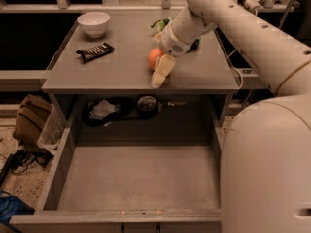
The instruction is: Pick orange from top drawer and place on counter
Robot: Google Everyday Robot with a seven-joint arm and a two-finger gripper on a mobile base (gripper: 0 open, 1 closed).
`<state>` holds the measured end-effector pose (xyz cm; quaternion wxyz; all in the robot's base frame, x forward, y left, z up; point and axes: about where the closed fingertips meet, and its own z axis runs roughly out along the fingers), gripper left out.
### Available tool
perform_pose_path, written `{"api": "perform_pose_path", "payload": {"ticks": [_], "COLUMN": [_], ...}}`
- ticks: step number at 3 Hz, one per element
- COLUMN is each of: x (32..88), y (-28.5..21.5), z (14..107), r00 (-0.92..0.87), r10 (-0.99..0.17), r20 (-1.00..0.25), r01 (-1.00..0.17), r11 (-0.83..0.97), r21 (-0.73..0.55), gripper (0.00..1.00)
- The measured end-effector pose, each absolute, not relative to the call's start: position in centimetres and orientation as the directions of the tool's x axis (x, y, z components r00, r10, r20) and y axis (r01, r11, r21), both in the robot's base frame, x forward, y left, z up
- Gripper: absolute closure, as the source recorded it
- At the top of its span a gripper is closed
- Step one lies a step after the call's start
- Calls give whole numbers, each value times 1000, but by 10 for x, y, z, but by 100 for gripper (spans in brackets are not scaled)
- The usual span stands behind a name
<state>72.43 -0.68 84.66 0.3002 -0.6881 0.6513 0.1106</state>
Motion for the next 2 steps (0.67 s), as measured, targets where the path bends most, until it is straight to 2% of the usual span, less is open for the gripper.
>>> {"api": "perform_pose_path", "payload": {"ticks": [2], "x": [720], "y": [-20], "z": [880], "r00": [131], "r10": [-828], "r20": [-546], "r01": [-950], "r11": [52], "r21": [-307], "gripper": [0]}}
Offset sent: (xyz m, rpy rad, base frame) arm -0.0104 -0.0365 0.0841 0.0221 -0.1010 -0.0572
